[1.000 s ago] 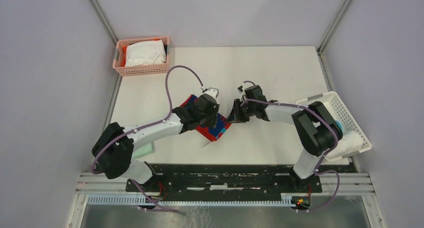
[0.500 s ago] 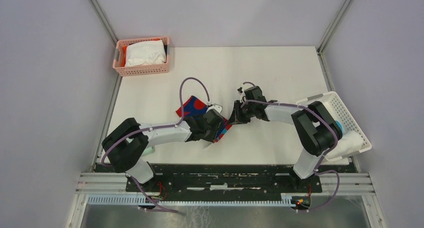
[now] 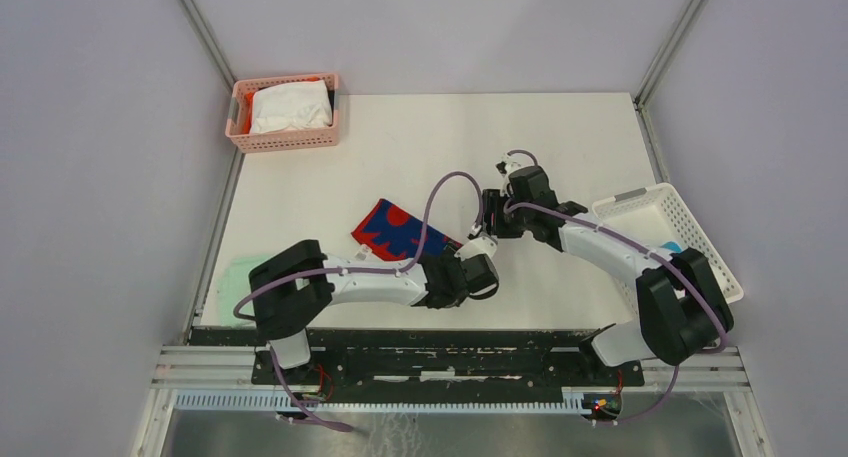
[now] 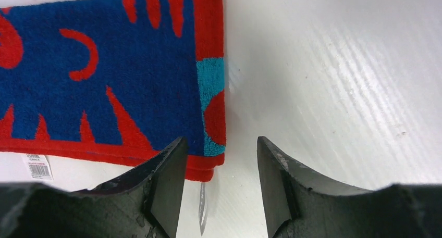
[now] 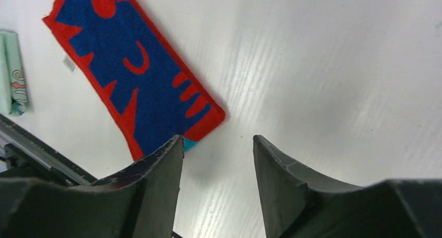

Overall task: Roll the towels
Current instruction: Roll the towel at the center of the board.

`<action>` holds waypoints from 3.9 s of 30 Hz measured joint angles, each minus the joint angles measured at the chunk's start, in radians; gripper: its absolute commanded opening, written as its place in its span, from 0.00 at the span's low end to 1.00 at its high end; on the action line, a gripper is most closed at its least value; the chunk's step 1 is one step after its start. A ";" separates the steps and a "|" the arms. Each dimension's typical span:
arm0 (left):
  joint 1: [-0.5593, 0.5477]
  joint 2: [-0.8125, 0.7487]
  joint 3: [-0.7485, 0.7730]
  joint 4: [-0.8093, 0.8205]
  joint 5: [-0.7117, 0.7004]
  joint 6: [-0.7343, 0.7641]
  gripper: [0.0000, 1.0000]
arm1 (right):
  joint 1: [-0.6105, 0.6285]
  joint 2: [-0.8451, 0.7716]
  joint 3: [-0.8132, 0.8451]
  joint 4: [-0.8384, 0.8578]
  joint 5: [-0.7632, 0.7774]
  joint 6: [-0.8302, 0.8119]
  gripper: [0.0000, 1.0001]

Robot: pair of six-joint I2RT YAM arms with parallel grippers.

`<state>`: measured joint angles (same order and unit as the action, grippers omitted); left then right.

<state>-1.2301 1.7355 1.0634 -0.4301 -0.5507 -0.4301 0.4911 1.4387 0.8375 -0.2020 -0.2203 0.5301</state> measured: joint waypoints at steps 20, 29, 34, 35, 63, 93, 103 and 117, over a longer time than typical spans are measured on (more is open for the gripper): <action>0.017 0.082 0.016 -0.044 0.009 0.027 0.03 | -0.015 -0.022 -0.037 -0.038 0.079 -0.007 0.64; 0.335 -0.108 -0.202 0.221 0.477 -0.051 0.03 | -0.006 -0.005 -0.056 0.019 0.008 0.084 0.68; 0.468 -0.129 -0.303 0.382 0.710 -0.143 0.03 | 0.016 0.054 -0.056 0.077 -0.020 0.164 0.68; 0.481 -0.129 -0.317 0.410 0.747 -0.160 0.03 | 0.021 0.072 -0.056 0.096 -0.026 0.184 0.68; 0.351 -0.218 -0.312 0.378 0.617 -0.232 0.45 | 0.067 0.309 0.025 0.164 -0.005 0.447 0.01; -0.061 0.117 0.008 0.087 -0.261 -0.094 0.03 | 0.088 0.208 0.125 -0.104 0.100 0.484 0.24; 0.267 -0.169 -0.350 0.415 0.287 -0.172 0.03 | 0.082 0.091 0.055 0.042 0.070 0.379 0.43; 0.618 -0.089 -0.554 0.907 0.906 -0.467 0.03 | 0.068 0.169 -0.105 0.376 -0.050 0.394 0.47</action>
<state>-0.6121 1.6463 0.5095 0.4770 0.3557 -0.8970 0.5594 1.6081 0.7326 0.1738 -0.2699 0.9237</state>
